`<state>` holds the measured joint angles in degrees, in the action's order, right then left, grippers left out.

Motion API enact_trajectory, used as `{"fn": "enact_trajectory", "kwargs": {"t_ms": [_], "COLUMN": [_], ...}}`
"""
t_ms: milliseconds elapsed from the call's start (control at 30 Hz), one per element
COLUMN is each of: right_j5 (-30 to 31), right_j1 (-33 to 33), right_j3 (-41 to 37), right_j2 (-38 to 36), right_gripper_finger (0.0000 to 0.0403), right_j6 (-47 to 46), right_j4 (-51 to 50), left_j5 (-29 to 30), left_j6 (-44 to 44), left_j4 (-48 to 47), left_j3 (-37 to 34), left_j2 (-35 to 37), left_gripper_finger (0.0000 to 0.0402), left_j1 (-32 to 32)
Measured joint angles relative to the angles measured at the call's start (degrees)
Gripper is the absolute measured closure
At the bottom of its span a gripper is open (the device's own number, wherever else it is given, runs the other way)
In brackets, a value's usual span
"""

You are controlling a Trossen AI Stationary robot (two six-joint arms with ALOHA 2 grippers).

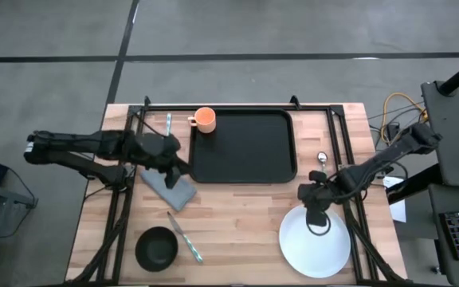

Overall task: Set up tray
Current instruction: Put the white plate below the orange mug on the black tray

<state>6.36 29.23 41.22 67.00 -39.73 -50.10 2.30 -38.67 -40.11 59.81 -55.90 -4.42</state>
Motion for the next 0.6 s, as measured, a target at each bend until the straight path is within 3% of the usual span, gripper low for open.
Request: {"fn": "enact_trajectory", "kwargs": {"t_ms": [233, 600], "right_j5": [-0.5, -3.3], "right_j1": [1.3, 1.1], "right_j3": [-3.8, -14.0], "right_j2": [2.4, 2.9], "right_gripper_finger": [0.0257, 0.0278], "right_j6": [-0.6, -3.4], "right_j4": [5.1, 14.6], "left_j5": [0.1, 0.2], "left_j6": [-1.2, -1.2], "left_j4": [1.5, 5.5], "left_j3": [-1.6, -1.6], "left_j2": [-0.2, -0.2], "left_gripper_finger": [0.0328, 0.0328], "left_j1": [-3.0, -3.6]}}
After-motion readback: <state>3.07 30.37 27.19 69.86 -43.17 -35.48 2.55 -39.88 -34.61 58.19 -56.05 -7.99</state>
